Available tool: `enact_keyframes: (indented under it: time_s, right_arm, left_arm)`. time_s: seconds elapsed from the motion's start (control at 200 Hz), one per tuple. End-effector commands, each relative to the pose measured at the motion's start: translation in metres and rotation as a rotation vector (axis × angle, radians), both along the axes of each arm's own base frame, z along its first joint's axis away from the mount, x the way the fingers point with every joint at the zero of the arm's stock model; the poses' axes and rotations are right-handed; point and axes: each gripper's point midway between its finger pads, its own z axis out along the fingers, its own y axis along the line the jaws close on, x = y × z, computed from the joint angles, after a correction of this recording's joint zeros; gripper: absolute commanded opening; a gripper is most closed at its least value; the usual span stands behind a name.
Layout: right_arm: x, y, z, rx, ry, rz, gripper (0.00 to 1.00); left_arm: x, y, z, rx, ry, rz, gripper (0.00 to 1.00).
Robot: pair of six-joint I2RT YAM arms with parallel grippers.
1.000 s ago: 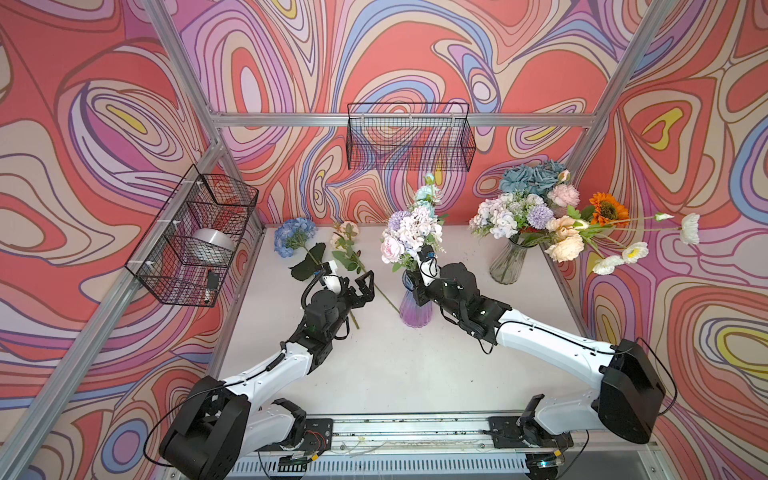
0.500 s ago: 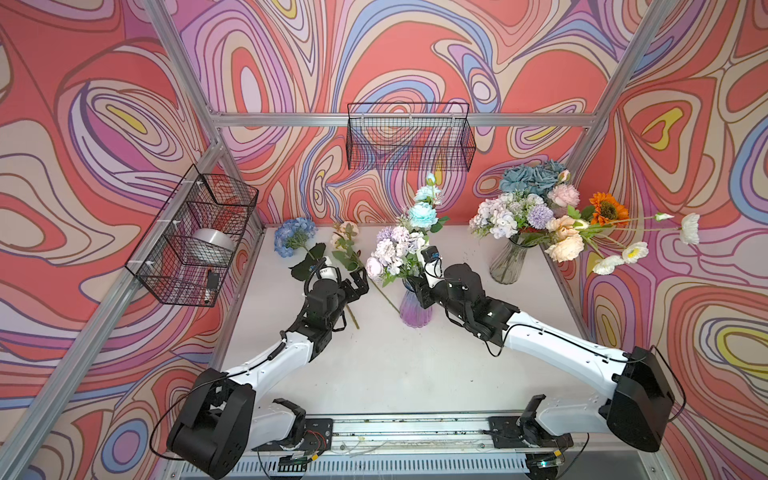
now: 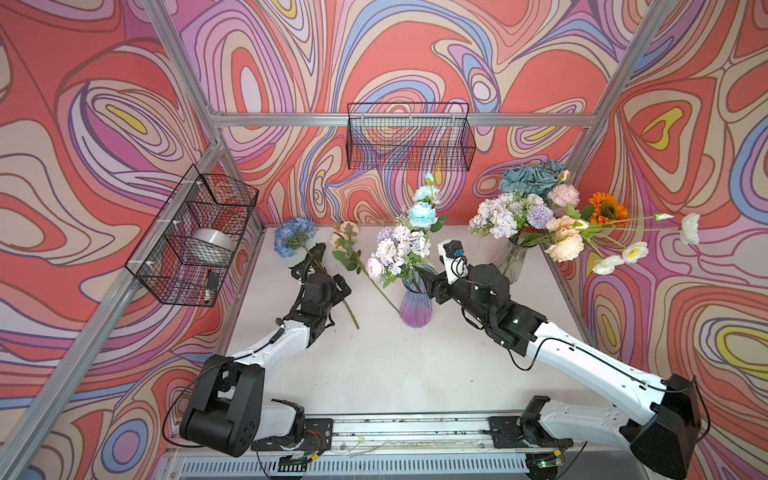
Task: Arrange the flowers into the vase
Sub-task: 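Open the right gripper and draw back while the left grasps the blue hydrangea stem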
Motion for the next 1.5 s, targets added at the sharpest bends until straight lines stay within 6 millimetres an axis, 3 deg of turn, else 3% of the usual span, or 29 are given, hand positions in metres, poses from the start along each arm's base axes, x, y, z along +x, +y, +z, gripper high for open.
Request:
enact_keyframes:
  time_s: [0.0,0.105,0.18,0.506,0.736,0.957,1.227,1.317,1.497]
  right_arm:
    - [0.014,-0.027,-0.008,-0.016,0.016,-0.094,0.77]
    - [0.021,-0.045,-0.009,0.006,0.022,-0.146,0.81]
    - [0.023,-0.055,-0.009,0.027,0.022,-0.175,0.94]
    - [0.019,-0.07,-0.004,0.03,0.001,-0.218,0.98]
    - [0.019,-0.081,-0.001,0.007,-0.026,-0.262,0.98]
    - [0.017,-0.096,0.0,-0.008,-0.039,-0.332,0.98]
    - [0.01,-0.104,0.012,0.002,-0.076,-0.351,0.98]
    - [0.007,-0.106,0.017,0.006,-0.083,-0.351,0.98]
    - [-0.001,-0.109,0.034,0.037,-0.112,-0.339,0.98]
  left_arm:
    - [0.006,0.01,-0.012,0.069,0.072,0.034,1.0]
    - [0.017,0.009,-0.021,0.082,0.097,0.038,0.95]
    - [0.024,0.009,-0.03,0.09,0.117,0.05,0.94]
    - [0.053,0.005,-0.06,0.09,0.173,0.072,0.85]
    - [0.068,0.004,-0.077,0.084,0.198,0.075,0.62]
    - [0.072,0.005,-0.092,0.066,0.235,0.085,0.54]
    - [0.072,0.004,-0.097,0.03,0.232,0.073,0.07]
    - [0.07,0.003,-0.098,0.026,0.235,0.071,0.0]
    - [0.062,0.004,-0.094,0.004,0.222,0.076,0.0]
